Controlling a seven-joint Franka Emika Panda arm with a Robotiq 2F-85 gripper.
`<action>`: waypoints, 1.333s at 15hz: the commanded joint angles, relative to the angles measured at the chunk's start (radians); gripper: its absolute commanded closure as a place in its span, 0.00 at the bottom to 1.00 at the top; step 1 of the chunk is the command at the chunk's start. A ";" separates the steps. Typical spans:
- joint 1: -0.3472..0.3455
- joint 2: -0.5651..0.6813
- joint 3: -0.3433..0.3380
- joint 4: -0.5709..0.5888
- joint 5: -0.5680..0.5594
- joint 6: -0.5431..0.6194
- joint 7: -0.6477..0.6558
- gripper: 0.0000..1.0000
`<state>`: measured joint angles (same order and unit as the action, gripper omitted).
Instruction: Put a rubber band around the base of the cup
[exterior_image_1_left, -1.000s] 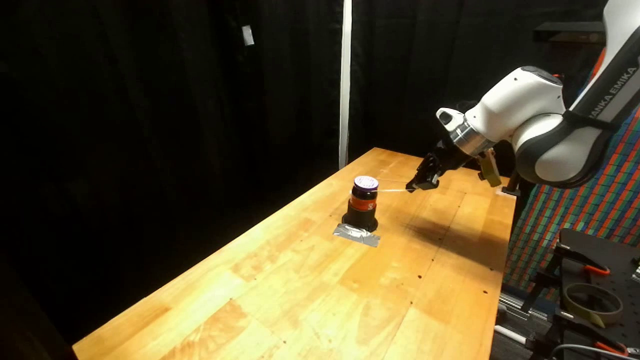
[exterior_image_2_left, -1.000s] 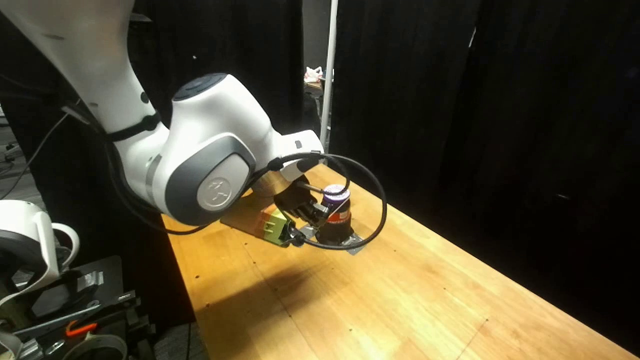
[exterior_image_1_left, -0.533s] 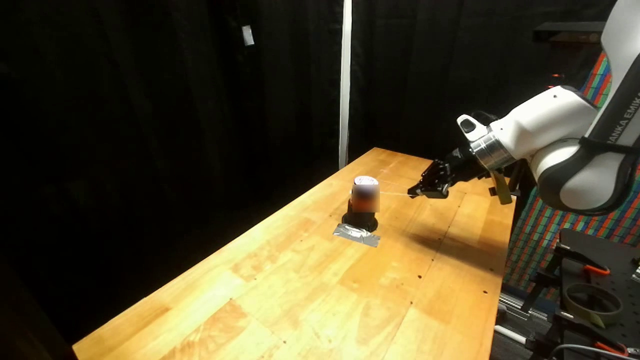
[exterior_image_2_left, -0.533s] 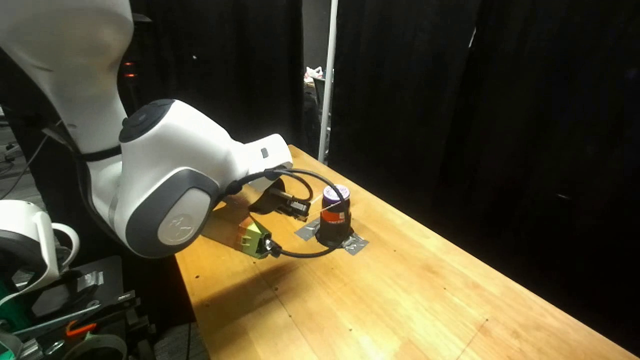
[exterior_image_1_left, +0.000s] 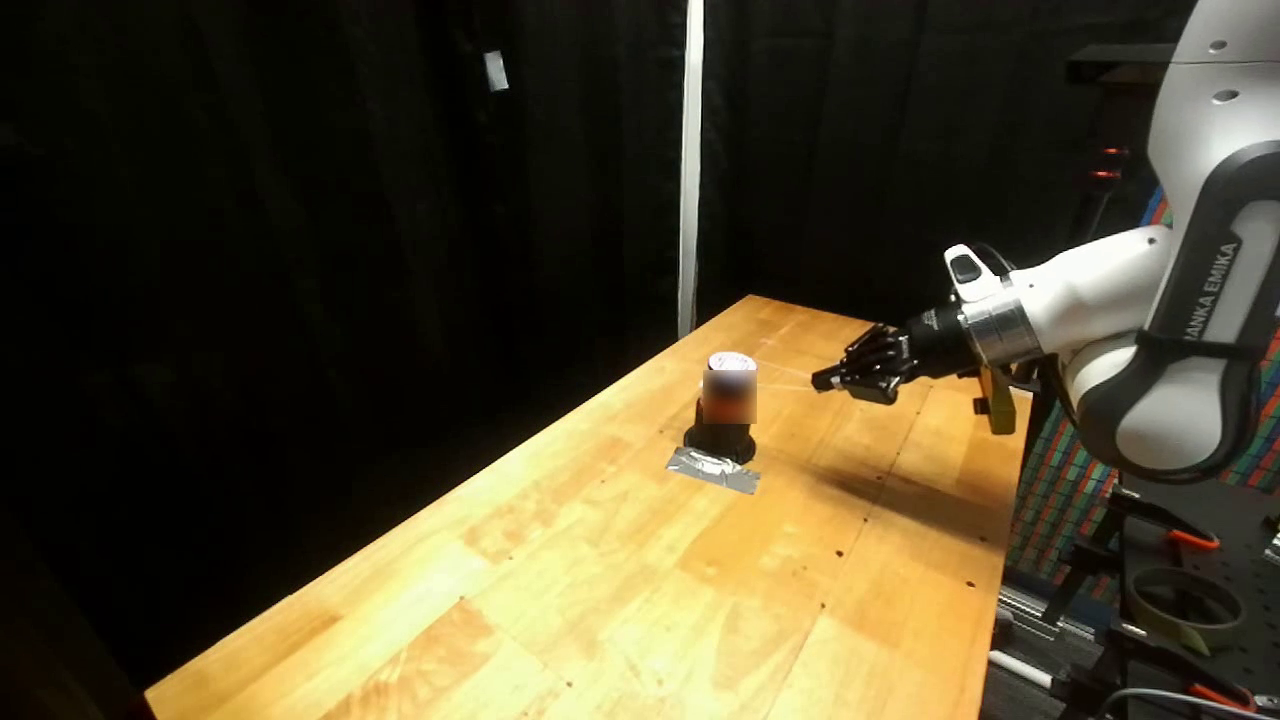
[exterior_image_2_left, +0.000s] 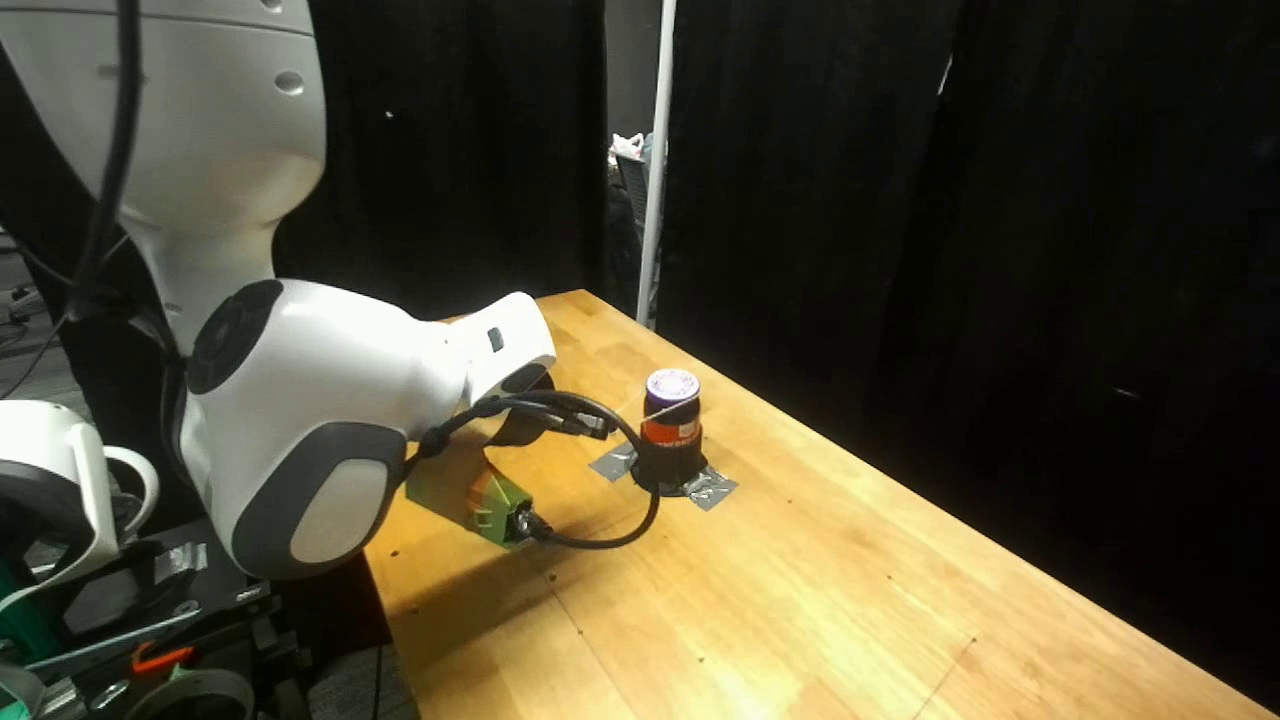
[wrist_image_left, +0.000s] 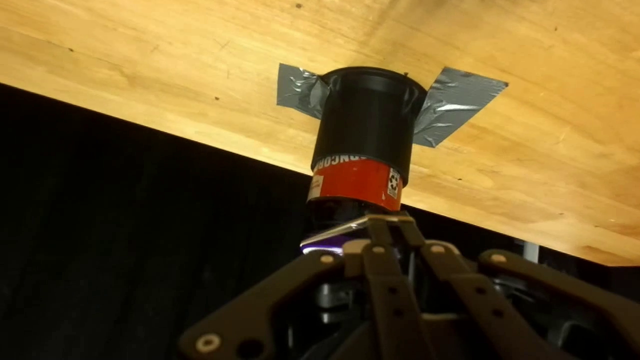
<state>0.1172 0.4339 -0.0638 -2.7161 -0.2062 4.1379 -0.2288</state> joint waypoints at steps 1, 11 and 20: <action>0.013 0.048 0.020 0.005 0.086 0.133 -0.090 0.88; 0.042 -0.035 0.018 0.055 0.183 0.097 -0.153 0.90; 0.369 -0.366 -0.253 0.011 0.871 -0.584 -0.695 0.30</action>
<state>0.3509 0.1299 -0.1600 -2.7059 0.4697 3.6699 -0.7284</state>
